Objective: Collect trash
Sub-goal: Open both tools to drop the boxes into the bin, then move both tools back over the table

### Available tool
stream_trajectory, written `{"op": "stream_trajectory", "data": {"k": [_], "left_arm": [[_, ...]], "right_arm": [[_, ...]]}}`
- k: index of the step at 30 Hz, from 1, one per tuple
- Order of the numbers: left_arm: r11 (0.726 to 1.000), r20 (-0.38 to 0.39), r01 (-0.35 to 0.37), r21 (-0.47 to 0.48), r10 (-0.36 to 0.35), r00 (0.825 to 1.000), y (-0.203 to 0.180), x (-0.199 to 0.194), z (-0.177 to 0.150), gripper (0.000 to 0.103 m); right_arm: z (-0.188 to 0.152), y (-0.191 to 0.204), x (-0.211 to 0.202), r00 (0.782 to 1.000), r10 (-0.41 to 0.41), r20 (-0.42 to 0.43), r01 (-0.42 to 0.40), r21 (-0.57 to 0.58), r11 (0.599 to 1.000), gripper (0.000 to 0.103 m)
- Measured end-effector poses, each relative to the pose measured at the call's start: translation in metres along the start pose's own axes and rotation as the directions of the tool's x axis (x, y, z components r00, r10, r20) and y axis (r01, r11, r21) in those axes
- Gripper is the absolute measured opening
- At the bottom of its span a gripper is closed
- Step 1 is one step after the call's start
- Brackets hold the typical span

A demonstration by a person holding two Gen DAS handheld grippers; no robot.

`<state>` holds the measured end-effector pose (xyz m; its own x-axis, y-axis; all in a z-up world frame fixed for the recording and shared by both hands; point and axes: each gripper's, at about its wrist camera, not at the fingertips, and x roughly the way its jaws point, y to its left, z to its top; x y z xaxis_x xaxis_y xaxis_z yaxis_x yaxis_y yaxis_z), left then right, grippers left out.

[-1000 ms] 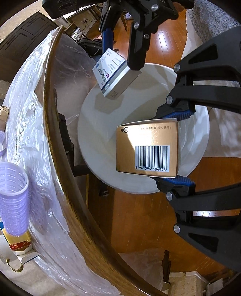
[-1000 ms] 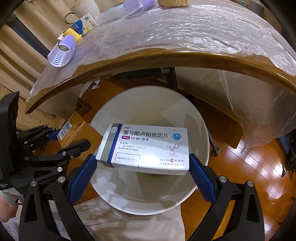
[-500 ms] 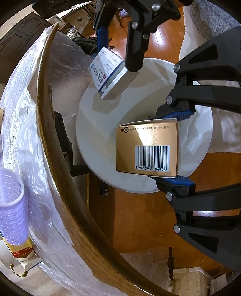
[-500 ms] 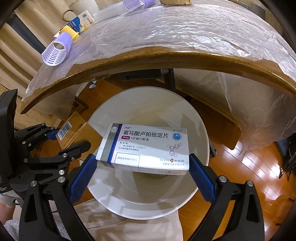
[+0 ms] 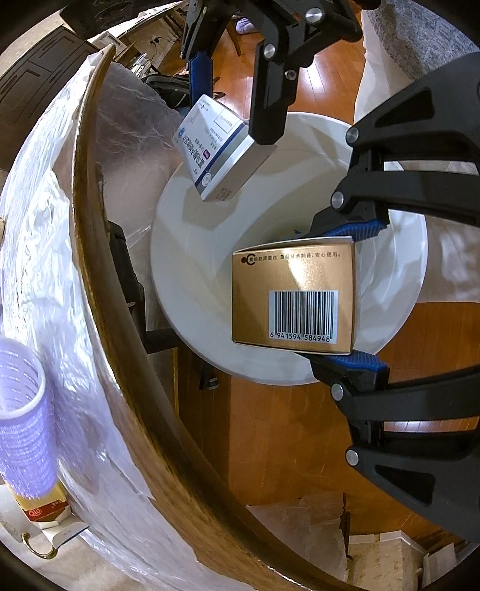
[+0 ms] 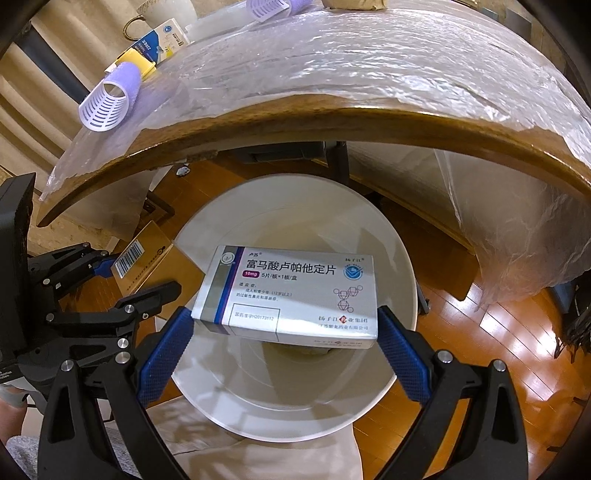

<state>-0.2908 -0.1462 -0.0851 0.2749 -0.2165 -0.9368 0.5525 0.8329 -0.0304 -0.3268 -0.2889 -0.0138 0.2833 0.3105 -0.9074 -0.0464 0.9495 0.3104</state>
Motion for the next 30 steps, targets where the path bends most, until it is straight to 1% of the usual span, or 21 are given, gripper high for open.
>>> {"op": "stream_trajectory", "data": {"k": [18, 20, 21, 22, 23, 24, 27, 30], "left_arm": [[1.000, -0.001, -0.002, 0.012, 0.002, 1.000, -0.002, 0.004, 0.004, 0.048], [1.000, 0.009, 0.012, 0.011, -0.012, 1.000, -0.002, 0.003, 0.004, 0.048], [1.000, 0.029, 0.023, 0.017, -0.024, 0.999, -0.003, 0.000, 0.004, 0.055], [1.000, 0.036, 0.015, 0.021, -0.016, 0.999, -0.004, -0.001, 0.003, 0.074], [1.000, 0.048, -0.007, 0.027, 0.005, 0.999, -0.005, -0.002, 0.003, 0.082], [0.999, 0.068, -0.018, 0.031, 0.016, 0.998, -0.005, -0.005, 0.002, 0.084], [1.000, 0.072, 0.000, 0.012, -0.001, 0.997, -0.004, -0.011, 0.001, 0.084], [1.000, 0.075, 0.010, -0.007, -0.009, 0.997, 0.001, -0.020, 0.001, 0.084]], "right_arm": [[0.000, -0.007, 0.001, 1.000, -0.008, 0.003, 0.008, -0.001, 1.000, 0.096], [0.000, -0.007, 0.000, 1.000, -0.006, 0.015, 0.006, 0.004, 1.000, 0.096], [-0.001, -0.008, -0.001, 1.000, -0.009, 0.021, 0.008, 0.009, 1.000, 0.096], [-0.001, -0.009, -0.002, 1.000, -0.012, 0.025, 0.012, 0.017, 1.000, 0.096], [-0.001, -0.010, -0.003, 1.000, -0.016, 0.023, 0.015, 0.023, 1.000, 0.097], [-0.002, -0.011, -0.004, 1.000, -0.017, 0.020, 0.017, 0.026, 1.000, 0.097], [-0.003, -0.016, -0.010, 1.000, -0.006, 0.018, 0.006, 0.028, 1.000, 0.097], [-0.006, -0.016, -0.029, 0.999, -0.020, 0.050, 0.020, 0.002, 1.000, 0.097]]}}
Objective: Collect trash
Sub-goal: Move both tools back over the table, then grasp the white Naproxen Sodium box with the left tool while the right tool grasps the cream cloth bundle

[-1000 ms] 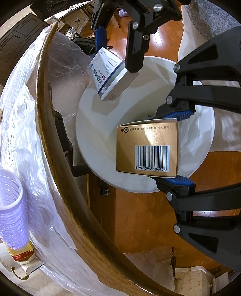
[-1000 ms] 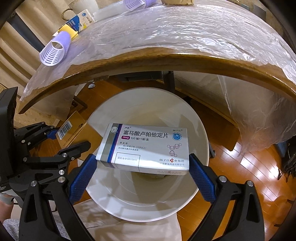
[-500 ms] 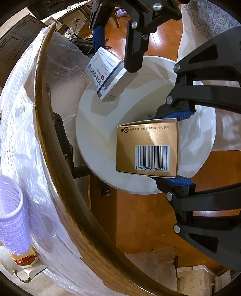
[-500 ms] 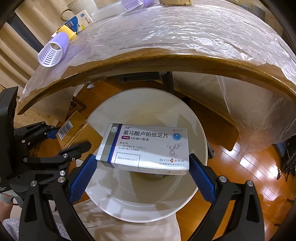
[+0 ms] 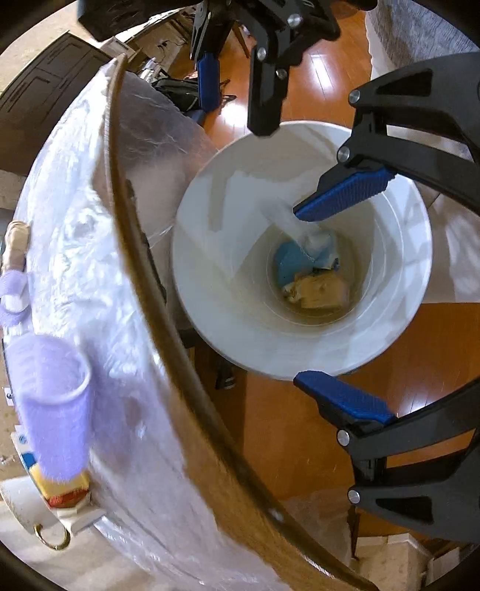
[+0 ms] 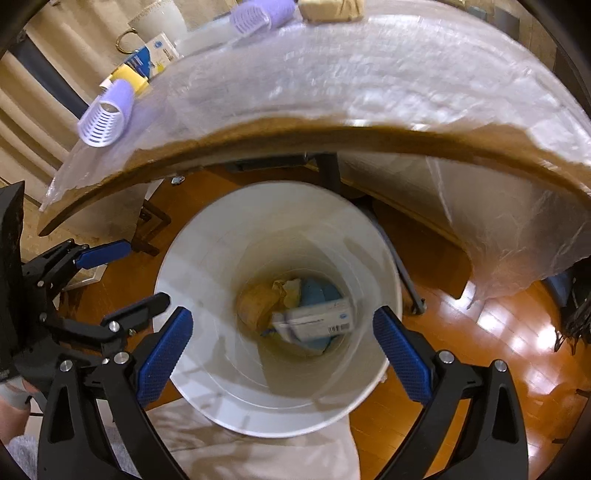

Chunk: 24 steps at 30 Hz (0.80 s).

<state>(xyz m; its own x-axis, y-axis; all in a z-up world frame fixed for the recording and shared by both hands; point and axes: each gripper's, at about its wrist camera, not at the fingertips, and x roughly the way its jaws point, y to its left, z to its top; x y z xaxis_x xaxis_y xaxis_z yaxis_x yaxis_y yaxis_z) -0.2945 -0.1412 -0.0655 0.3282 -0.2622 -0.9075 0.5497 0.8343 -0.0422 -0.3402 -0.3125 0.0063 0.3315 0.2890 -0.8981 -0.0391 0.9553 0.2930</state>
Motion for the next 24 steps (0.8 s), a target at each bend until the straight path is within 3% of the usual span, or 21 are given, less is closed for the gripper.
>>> {"op": "stream_trajectory", "data": {"k": [5, 8, 9, 10, 12, 14, 18, 21, 24], "left_arm": [[0.998, 0.088, 0.055, 0.010, -0.056, 0.995, 0.007, -0.055, 0.001, 0.084], [0.995, 0.219, 0.092, 0.046, -0.100, 0.971, 0.012, -0.108, 0.009, 0.088], [0.997, 0.279, 0.062, 0.046, -0.072, 0.958, 0.016, -0.123, 0.013, 0.098], [0.999, 0.330, 0.029, 0.041, -0.041, 0.943, 0.019, -0.134, 0.018, 0.101], [0.997, 0.442, -0.073, 0.001, 0.065, 0.895, 0.034, -0.154, 0.030, 0.101], [0.990, 0.458, -0.131, -0.046, 0.137, 0.878, 0.049, -0.156, 0.046, 0.101], [0.978, 0.429, -0.187, -0.094, 0.209, 0.879, 0.087, -0.142, 0.083, 0.101], [0.983, 0.380, -0.175, -0.059, 0.184, 0.906, 0.108, -0.126, 0.109, 0.101], [0.981, 0.344, -0.195, 0.000, 0.183, 0.921, 0.112, -0.107, 0.124, 0.101]], "right_arm": [[0.005, 0.013, -0.060, 0.988, -0.022, 0.155, 0.037, -0.093, 0.995, 0.097], [0.014, 0.018, -0.092, 0.960, -0.030, 0.280, 0.065, -0.118, 0.991, 0.099], [0.019, 0.019, -0.103, 0.942, -0.028, 0.334, 0.072, -0.119, 0.990, 0.099], [0.024, 0.020, -0.109, 0.927, -0.028, 0.373, 0.077, -0.116, 0.990, 0.099], [0.041, 0.021, -0.112, 0.905, -0.051, 0.422, 0.105, -0.106, 0.989, 0.099], [0.065, 0.016, -0.106, 0.899, -0.077, 0.431, 0.128, -0.091, 0.988, 0.099], [0.102, 0.005, -0.089, 0.908, -0.090, 0.409, 0.120, -0.050, 0.991, 0.099], [0.127, -0.006, -0.070, 0.926, -0.102, 0.364, 0.120, -0.028, 0.992, 0.099], [0.149, -0.014, -0.048, 0.937, -0.118, 0.329, 0.124, 0.003, 0.992, 0.099]]}}
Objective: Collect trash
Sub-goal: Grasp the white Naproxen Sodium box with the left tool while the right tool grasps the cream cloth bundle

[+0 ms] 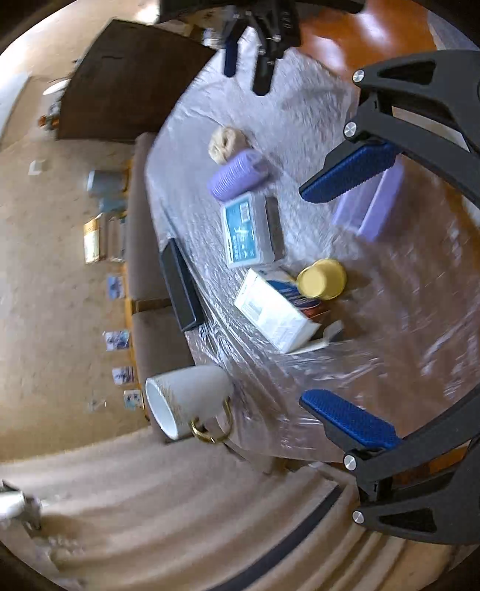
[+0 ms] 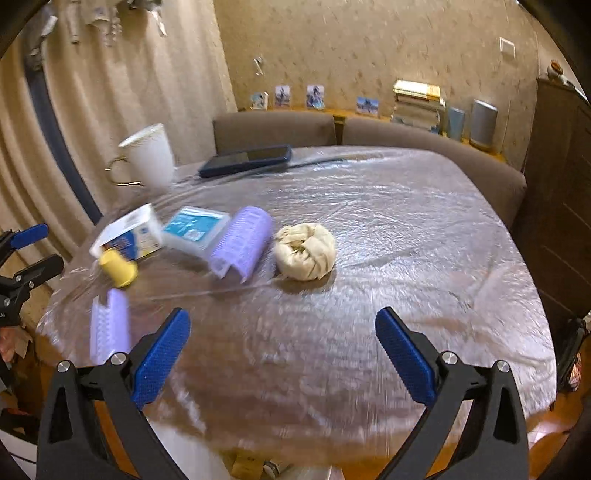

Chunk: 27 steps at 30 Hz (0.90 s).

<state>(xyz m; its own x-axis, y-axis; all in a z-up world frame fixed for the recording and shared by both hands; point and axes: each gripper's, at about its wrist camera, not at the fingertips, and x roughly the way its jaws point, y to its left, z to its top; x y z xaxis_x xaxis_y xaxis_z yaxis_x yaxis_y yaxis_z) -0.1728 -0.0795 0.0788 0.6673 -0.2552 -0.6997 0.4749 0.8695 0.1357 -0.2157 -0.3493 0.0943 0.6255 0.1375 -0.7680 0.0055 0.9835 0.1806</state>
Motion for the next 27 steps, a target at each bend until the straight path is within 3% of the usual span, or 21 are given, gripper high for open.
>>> {"op": "stream_trajectory", "data": {"k": [9, 14, 21, 27], "left_arm": [[0.997, -0.161, 0.069, 0.021, -0.065, 0.985, 0.018, 0.071, 0.025, 0.101], [0.996, -0.208, 0.079, 0.033, -0.071, 0.976, 0.022, 0.096, 0.031, 0.101], [0.994, -0.262, 0.109, -0.012, -0.108, 0.959, 0.036, 0.114, 0.029, 0.075], [0.993, -0.265, 0.120, 0.001, -0.115, 0.957, 0.037, 0.122, 0.031, 0.074]], "right_arm": [[0.020, -0.015, 0.052, 0.998, -0.009, -0.064, 0.017, 0.122, 0.992, 0.099], [0.028, -0.017, 0.069, 0.996, -0.032, -0.085, 0.039, 0.091, 0.995, 0.092], [0.038, -0.009, 0.081, 0.994, -0.068, -0.086, 0.069, 0.014, 0.997, 0.084], [0.044, 0.001, 0.088, 0.988, -0.126, -0.084, 0.121, -0.062, 0.991, 0.081]]}}
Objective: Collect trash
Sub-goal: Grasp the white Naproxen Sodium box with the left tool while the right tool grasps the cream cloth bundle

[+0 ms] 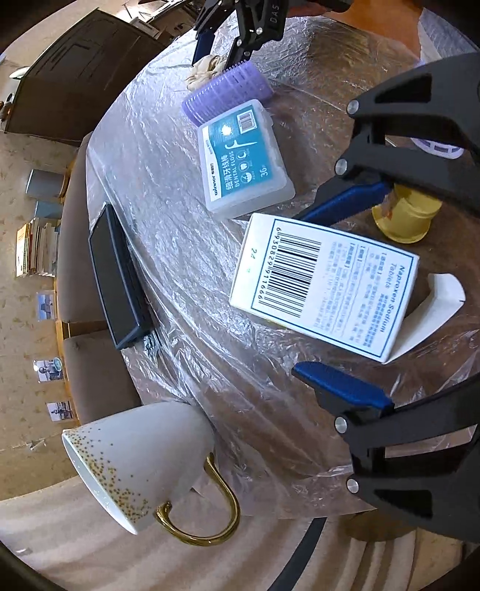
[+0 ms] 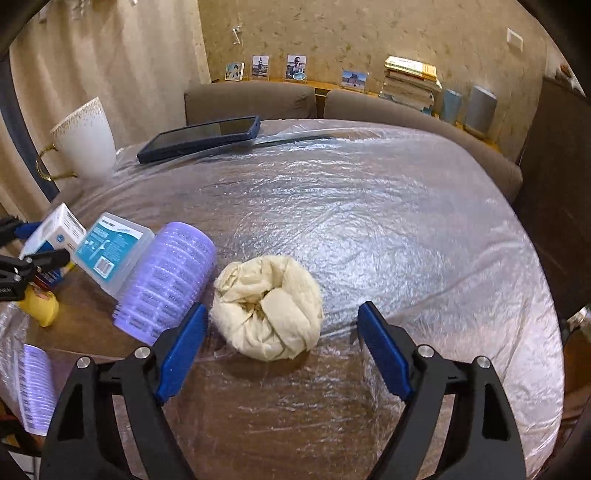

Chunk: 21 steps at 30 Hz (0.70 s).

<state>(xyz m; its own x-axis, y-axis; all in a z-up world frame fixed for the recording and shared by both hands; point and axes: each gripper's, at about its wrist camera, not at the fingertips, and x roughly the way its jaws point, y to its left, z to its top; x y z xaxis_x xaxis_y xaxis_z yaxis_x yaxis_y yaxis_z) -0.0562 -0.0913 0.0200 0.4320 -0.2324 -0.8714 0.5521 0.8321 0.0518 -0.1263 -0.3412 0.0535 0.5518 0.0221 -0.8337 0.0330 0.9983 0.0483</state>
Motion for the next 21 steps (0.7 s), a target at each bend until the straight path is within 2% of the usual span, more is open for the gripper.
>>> {"op": "stream_trajectory", "data": {"k": [4, 5, 7, 11, 15, 21], "left_arm": [[1.000, -0.016, 0.010, -0.023, -0.010, 1.000, 0.005, 0.003, -0.001, 0.049], [0.999, -0.022, 0.015, -0.036, -0.016, 1.000, 0.008, 0.005, -0.001, 0.048], [0.998, -0.019, 0.029, -0.054, -0.030, 0.999, 0.011, 0.006, -0.002, 0.048], [0.997, -0.018, 0.033, -0.064, -0.034, 0.999, 0.013, 0.006, -0.004, 0.047], [0.993, -0.021, 0.048, -0.109, -0.050, 0.999, 0.019, 0.005, -0.006, 0.048], [0.989, 0.003, 0.021, -0.149, -0.020, 1.000, 0.028, -0.005, -0.012, 0.047]], "right_arm": [[0.001, 0.003, 0.000, 1.000, -0.002, 0.002, 0.002, -0.026, 1.000, 0.066], [0.002, 0.005, -0.001, 1.000, 0.000, 0.003, 0.001, -0.029, 1.000, 0.058], [0.004, 0.006, -0.001, 1.000, -0.009, 0.005, 0.009, -0.037, 0.999, 0.050], [0.004, 0.009, -0.002, 1.000, 0.004, 0.006, -0.003, -0.054, 0.999, 0.050], [0.005, 0.007, -0.007, 0.999, 0.031, 0.017, -0.030, -0.023, 0.999, 0.050], [0.003, 0.004, -0.021, 0.997, 0.056, 0.045, -0.056, -0.010, 0.998, 0.050]]}}
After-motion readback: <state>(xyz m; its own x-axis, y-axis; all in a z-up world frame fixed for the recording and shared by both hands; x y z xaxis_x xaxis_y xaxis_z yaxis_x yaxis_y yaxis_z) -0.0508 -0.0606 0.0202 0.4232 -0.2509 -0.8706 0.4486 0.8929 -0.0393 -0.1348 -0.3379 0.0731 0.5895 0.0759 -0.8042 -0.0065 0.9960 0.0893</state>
